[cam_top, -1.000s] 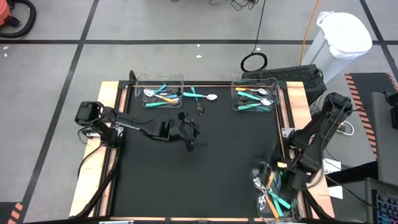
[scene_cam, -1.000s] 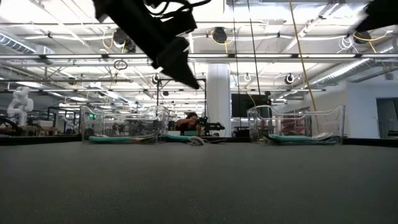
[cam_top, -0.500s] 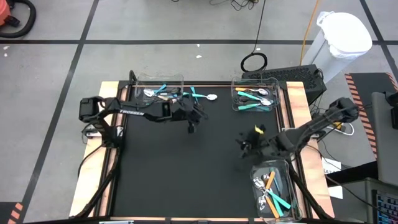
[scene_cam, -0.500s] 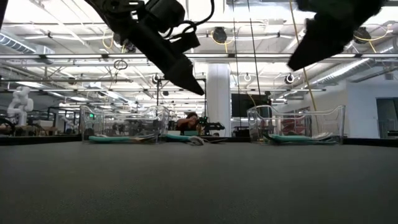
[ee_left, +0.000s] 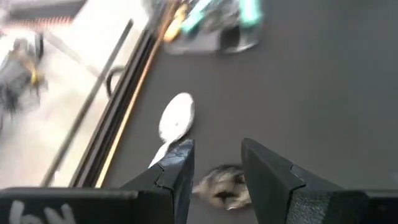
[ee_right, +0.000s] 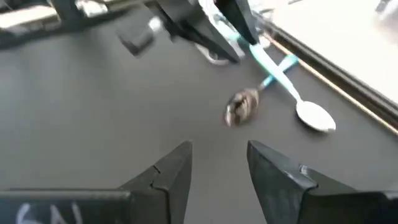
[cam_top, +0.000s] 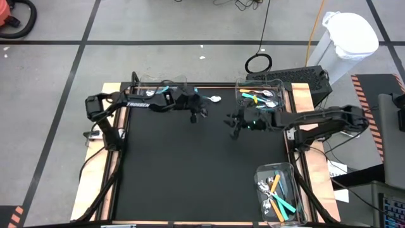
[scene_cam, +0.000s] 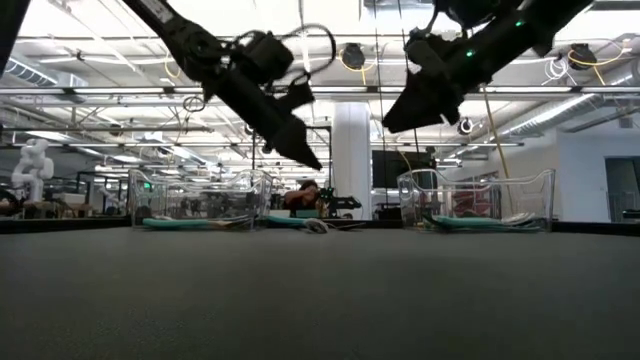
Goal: Sort silverware by color (type)
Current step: Put the light blue spoon into the top left transparent bin
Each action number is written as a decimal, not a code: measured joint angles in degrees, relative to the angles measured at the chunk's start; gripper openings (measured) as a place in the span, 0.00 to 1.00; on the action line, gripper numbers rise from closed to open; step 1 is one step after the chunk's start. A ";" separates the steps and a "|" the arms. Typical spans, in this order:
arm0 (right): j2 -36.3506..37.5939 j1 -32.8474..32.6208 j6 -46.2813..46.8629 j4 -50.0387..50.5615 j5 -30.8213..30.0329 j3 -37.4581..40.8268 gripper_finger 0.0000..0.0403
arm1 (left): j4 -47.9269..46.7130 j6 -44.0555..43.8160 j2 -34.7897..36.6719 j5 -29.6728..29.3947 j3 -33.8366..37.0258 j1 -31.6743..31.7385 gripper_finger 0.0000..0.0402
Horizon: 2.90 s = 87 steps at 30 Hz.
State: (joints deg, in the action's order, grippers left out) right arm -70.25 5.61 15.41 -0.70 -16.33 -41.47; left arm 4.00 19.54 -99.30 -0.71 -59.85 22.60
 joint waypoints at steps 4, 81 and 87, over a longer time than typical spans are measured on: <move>-0.47 5.29 -5.21 -3.72 2.31 0.00 0.38 | -3.61 -0.76 -3.71 0.54 -3.62 4.42 0.34; -7.75 23.30 -16.55 -13.23 16.45 -3.50 0.38 | -57.97 8.15 -9.21 -5.12 -36.42 8.45 0.17; -7.75 23.47 -16.52 -13.12 16.48 -3.50 0.38 | -65.40 5.14 -1.72 -8.35 -35.53 11.17 0.18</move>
State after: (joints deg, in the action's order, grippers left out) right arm -78.00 29.08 -1.11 -13.82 0.15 -44.97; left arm -61.40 24.68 -101.02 -9.07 -95.38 33.76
